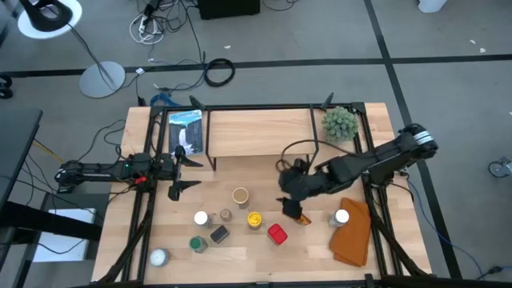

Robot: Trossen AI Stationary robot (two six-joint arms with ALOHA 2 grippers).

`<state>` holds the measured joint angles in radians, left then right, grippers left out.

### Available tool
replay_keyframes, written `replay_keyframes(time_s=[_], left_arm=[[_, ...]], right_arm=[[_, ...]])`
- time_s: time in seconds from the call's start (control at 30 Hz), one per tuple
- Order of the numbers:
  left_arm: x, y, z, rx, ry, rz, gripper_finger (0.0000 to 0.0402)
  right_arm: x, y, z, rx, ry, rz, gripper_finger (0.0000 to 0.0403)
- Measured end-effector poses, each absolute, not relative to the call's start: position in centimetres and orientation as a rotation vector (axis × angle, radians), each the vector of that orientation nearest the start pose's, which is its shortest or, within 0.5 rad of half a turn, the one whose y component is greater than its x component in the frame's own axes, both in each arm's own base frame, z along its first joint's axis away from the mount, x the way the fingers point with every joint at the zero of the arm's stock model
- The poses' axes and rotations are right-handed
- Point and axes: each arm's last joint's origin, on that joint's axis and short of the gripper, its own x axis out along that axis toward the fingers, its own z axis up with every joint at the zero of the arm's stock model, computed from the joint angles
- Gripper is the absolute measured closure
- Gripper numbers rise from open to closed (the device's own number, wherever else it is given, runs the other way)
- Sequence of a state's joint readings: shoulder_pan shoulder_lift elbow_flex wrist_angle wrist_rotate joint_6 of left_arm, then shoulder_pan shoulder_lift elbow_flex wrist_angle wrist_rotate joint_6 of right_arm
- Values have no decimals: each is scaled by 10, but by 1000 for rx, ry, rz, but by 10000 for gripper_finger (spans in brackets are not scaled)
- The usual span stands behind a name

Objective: Shelf spices
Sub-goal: Put the red seasoning can on the shelf

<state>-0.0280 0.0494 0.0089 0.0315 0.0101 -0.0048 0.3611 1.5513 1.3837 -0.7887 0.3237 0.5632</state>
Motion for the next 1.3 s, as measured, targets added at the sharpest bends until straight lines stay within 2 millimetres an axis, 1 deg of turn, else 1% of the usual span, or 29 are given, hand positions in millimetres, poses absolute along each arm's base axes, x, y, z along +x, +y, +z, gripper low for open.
replay_keyframes(time_s=[0.13, 0.23, 0.37, 0.53, 0.67, 0.93, 1.03, 1.17, 1.3], left_arm=[[100, -3, 166, -5, 9, -38, 113], [100, -3, 166, -5, 9, -38, 113], [100, -3, 166, -5, 9, -38, 113], [100, -3, 166, -5, 9, -37, 113], [100, -3, 166, -5, 9, -38, 113], [100, -3, 166, -5, 9, -38, 113], [100, -3, 166, -5, 9, -37, 113], [100, -3, 166, -5, 9, -38, 113], [100, -3, 166, -5, 9, -38, 113]], right_arm=[[328, 130, 318, 257, 912, -194, 112], [341, 146, 320, 288, 956, -206, 132], [354, 163, 307, 317, 1064, -227, 155], [363, 179, 287, 317, 1151, -151, 174], [367, 184, 275, 308, 1183, -143, 183], [365, 188, 275, 361, 1183, -164, 184], [363, 192, 275, 313, 1183, -132, 180], [361, 197, 275, 315, 1183, -132, 170], [355, 202, 275, 284, 1183, -153, 143]])
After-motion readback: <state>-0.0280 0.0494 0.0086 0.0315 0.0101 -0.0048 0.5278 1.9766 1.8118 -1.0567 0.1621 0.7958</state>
